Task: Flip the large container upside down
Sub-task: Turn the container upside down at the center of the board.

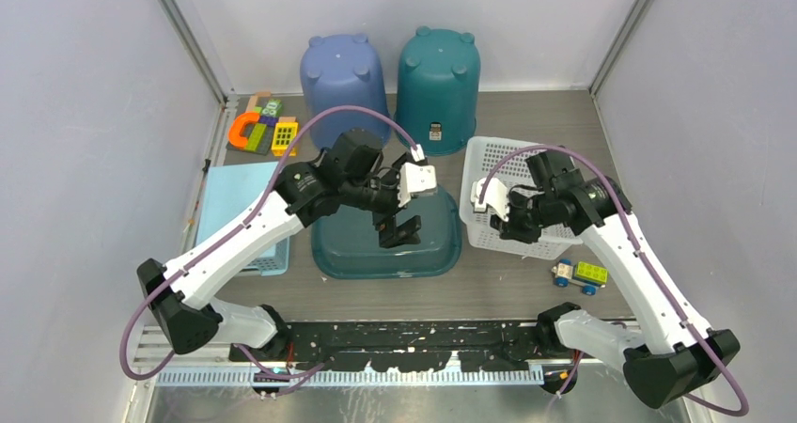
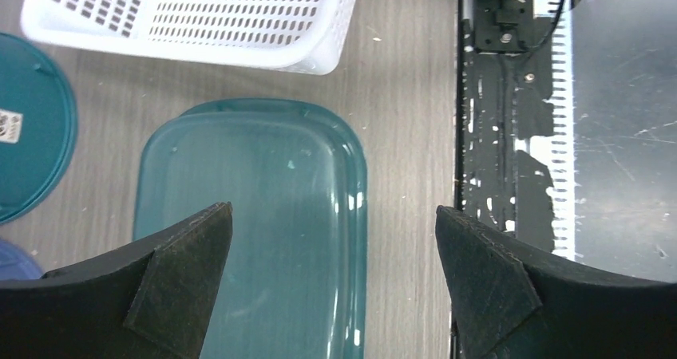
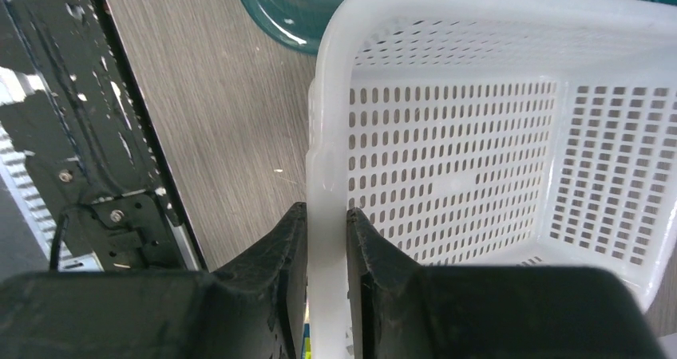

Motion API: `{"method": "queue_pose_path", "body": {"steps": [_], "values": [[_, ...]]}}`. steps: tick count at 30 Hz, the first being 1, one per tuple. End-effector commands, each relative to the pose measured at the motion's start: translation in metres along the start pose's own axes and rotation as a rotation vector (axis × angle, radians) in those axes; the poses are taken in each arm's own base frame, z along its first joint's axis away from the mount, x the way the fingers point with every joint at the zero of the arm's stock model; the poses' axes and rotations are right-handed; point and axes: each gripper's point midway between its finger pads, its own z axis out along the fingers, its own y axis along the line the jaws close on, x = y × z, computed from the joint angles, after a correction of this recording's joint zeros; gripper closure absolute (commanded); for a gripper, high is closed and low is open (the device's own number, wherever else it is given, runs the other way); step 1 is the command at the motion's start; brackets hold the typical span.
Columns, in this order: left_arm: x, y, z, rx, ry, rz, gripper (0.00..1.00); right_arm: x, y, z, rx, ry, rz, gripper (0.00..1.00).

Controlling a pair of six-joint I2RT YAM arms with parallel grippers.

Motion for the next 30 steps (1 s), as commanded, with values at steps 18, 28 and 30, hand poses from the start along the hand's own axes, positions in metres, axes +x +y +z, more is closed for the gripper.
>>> {"method": "queue_pose_path", "body": {"steps": [18,28,30], "values": [[-0.034,-0.003,0.037,0.048,-0.004,0.054,0.02,-0.043,0.013,-0.061,0.005,-0.146,0.029,0.99],[-0.054,-0.029,0.047,0.173,-0.035,0.000,0.12,-0.051,0.024,-0.074,-0.012,-0.203,0.027,0.99],[-0.056,-0.032,0.049,0.186,-0.037,-0.002,0.14,-0.052,0.025,-0.074,-0.015,-0.214,0.028,0.99]]}}
